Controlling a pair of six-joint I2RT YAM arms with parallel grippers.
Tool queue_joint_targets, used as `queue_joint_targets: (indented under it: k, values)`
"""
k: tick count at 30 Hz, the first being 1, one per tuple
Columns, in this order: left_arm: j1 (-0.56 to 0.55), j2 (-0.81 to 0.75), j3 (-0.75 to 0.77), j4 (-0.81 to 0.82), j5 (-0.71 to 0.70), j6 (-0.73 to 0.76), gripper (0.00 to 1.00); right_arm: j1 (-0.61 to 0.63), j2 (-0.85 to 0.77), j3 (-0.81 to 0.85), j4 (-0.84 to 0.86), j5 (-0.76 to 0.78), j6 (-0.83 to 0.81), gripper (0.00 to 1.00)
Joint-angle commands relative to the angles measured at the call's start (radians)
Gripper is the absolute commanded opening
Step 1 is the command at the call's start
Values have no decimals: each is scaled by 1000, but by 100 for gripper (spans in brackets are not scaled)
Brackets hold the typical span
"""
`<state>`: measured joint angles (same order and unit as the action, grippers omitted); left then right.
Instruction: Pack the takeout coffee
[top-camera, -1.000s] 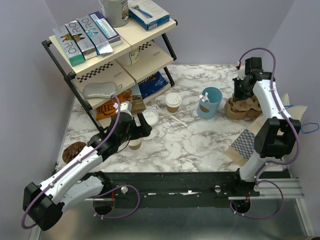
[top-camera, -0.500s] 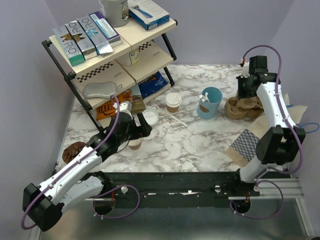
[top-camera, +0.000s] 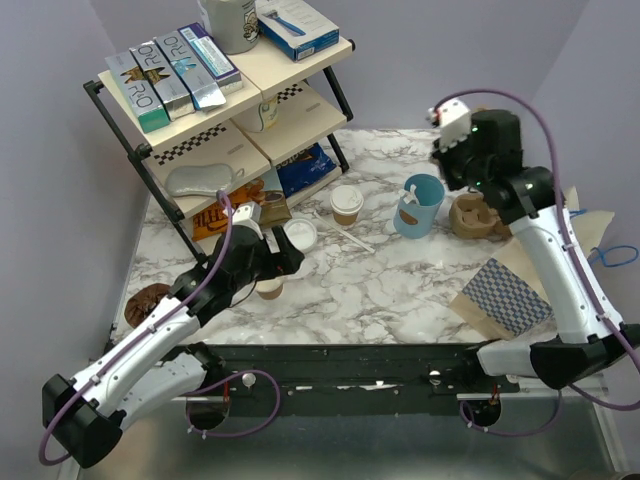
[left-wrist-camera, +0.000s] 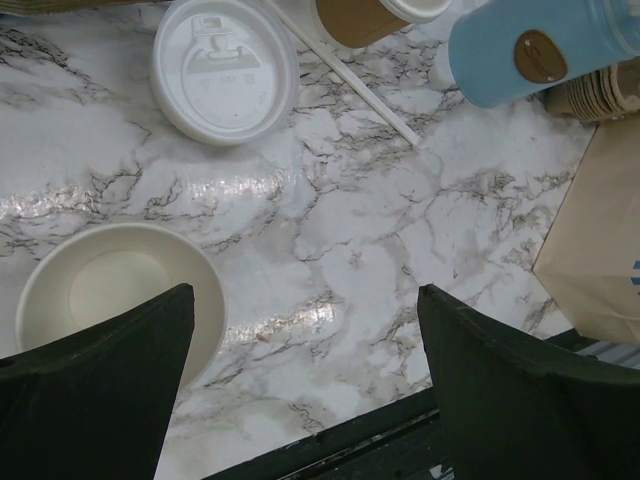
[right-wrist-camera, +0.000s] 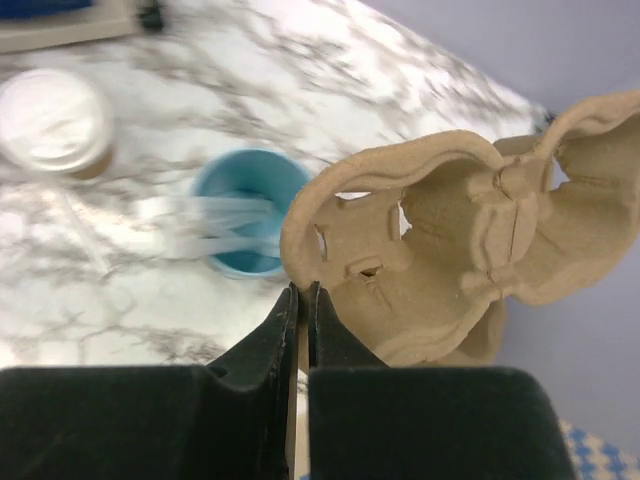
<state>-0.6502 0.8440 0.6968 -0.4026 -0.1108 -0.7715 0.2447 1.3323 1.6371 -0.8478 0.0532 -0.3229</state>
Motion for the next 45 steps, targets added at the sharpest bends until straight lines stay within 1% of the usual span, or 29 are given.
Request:
queue_joint_targets:
  k: [1, 2, 4, 5, 6, 7, 8, 9, 11, 13, 15, 17, 20, 24, 27, 30, 32, 33, 34, 35, 36, 37, 38, 40, 41, 42, 43, 44, 45]
  values:
    - [0, -52, 59, -65, -4, -15, 99, 255, -51, -51, 16, 91, -26, 1]
    - [0, -60, 66, -96, -10, -18, 99, 343, -74, -77, 15, 102, -12, 1]
    - [0, -95, 79, -133, -33, -26, 99, 431, -87, -147, 23, 138, 48, 1]
    - [0, -111, 82, -163, -42, -34, 99, 518, -88, -167, 15, 176, 68, 1]
    - [0, -126, 84, -176, -49, -37, 99, 560, -87, -186, 13, 200, 88, 1]
    - [0, -158, 83, -188, -62, -43, 99, 599, -84, -228, 15, 221, 146, 1]
    - [1, -175, 82, -209, -72, -54, 99, 667, -79, -243, -3, 255, 184, 1]
    - [0, -190, 81, -222, -79, -58, 99, 697, -74, -265, -10, 261, 220, 1]
    - [1, -230, 82, -257, -99, -71, 99, 782, -70, -345, -10, 263, 316, 1]
    - [1, -258, 84, -277, -105, -75, 99, 832, -53, -402, 12, 226, 395, 1]
    - [0, -270, 84, -301, -116, -83, 99, 901, -29, -479, 78, 159, 433, 1]
    - [0, -279, 86, -315, -118, -84, 99, 965, 33, -508, 145, 151, 475, 1]
    - [0, -289, 84, -323, -116, -91, 99, 1024, 126, -513, 225, 119, 486, 1]
    - [1, -299, 67, -321, -104, -98, 99, 1056, 217, -474, 276, 120, 470, 2]
    - [1, -299, 63, -329, -104, -101, 99, 1078, 283, -433, 288, 103, 438, 4]
    - [0, -302, 63, -335, -112, -101, 99, 1097, 312, -402, 291, 88, 417, 9]
    - [1, -303, 61, -332, -116, -101, 99, 1113, 311, -396, 317, 47, 406, 16]
    - [1, -303, 61, -332, -116, -100, 99, 1117, 309, -398, 325, 30, 403, 21]
    - [1, -299, 63, -329, -118, -100, 99, 1117, 301, -396, 328, 16, 409, 42]
    - [1, -296, 63, -328, -116, -98, 99, 1117, 294, -398, 326, 20, 416, 51]
    - [0, -295, 64, -326, -116, -97, 99, 1117, 286, -401, 323, 33, 426, 57]
    - [1, -289, 66, -324, -116, -95, 99, 1117, 263, -401, 320, 60, 483, 65]
    - [1, -287, 66, -321, -116, -95, 99, 1117, 252, -395, 293, 132, 517, 69]
    - [1, -283, 64, -312, -113, -94, 99, 1117, 191, -382, 257, 212, 608, 76]
    - [0, -280, 64, -302, -109, -92, 99, 1116, 158, -382, 227, 317, 637, 79]
    - [1, -280, 64, -298, -102, -92, 99, 1114, 128, -385, 208, 382, 666, 83]
    - [1, -273, 64, -292, -101, -89, 99, 1108, 95, -391, 190, 446, 733, 93]
    - [1, -273, 64, -285, -98, -88, 99, 1078, 17, -396, 149, 538, 763, 99]
    - [1, -270, 61, -279, -90, -84, 99, 1052, -19, -401, 133, 557, 777, 100]
